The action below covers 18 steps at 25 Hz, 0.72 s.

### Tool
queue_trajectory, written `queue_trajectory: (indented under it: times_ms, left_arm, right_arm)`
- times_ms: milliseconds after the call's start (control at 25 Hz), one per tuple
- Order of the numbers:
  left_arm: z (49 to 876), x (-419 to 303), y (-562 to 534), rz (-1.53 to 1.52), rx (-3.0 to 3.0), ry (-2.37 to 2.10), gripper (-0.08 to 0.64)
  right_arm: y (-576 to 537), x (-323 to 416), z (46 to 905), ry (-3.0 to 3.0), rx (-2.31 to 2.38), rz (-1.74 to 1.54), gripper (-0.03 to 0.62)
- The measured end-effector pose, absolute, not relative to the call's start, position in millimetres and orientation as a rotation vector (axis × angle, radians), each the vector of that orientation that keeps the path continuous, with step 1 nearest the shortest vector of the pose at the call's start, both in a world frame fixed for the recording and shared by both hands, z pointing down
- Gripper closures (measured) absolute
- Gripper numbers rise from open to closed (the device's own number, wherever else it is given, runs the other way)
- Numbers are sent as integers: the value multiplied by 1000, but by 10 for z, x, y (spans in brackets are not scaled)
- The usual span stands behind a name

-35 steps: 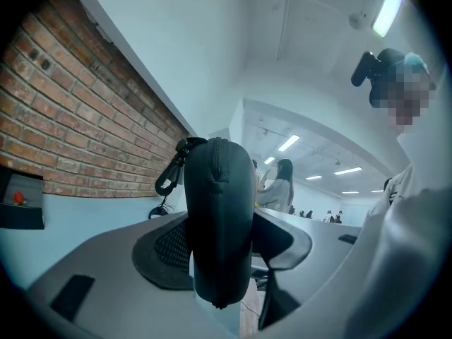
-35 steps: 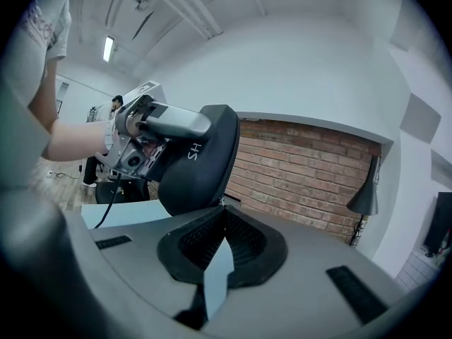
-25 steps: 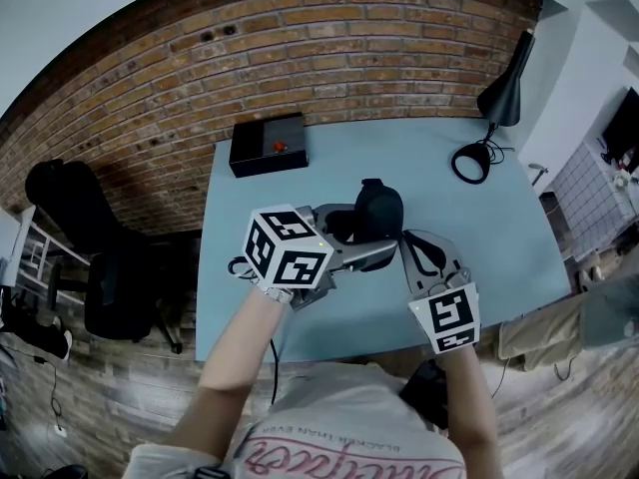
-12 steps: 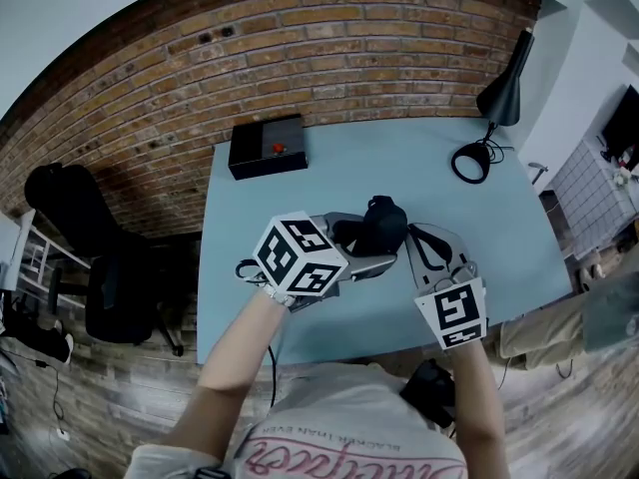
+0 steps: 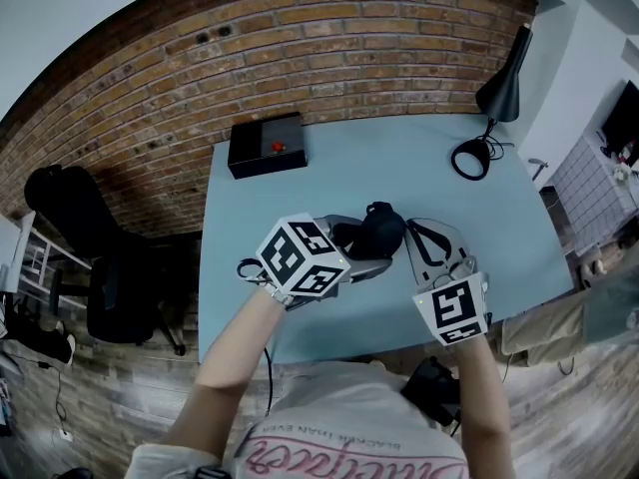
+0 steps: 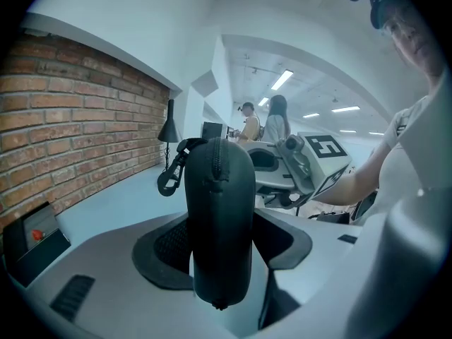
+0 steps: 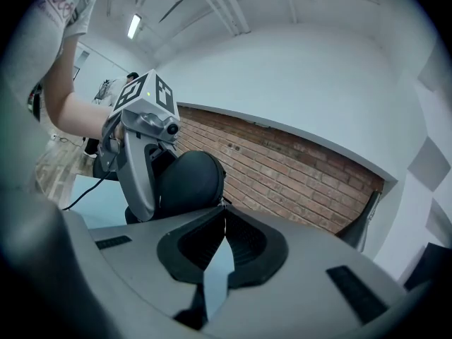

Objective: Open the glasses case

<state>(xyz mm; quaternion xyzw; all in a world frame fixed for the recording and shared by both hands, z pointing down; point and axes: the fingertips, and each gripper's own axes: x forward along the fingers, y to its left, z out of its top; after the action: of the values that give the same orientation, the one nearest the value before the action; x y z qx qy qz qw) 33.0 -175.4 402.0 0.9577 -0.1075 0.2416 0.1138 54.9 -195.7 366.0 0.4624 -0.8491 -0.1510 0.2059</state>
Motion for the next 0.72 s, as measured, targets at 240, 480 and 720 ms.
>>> queue_trajectory:
  times_ms: [240,480,720]
  left_arm:
    - [4100,309,-1737,772,2800,-321,305]
    - [4225,297,-1728,968,2827,-341,305]
    - [4148,291,-1865,1132,3014,-533,300]
  right_arm:
    - [-1954,525,3659,-2283,1237,-531,574]
    - [-1909,489,3685,-2234,1185,-627,574]
    - [-1918,533,3695,-2159,1187,-696,575]
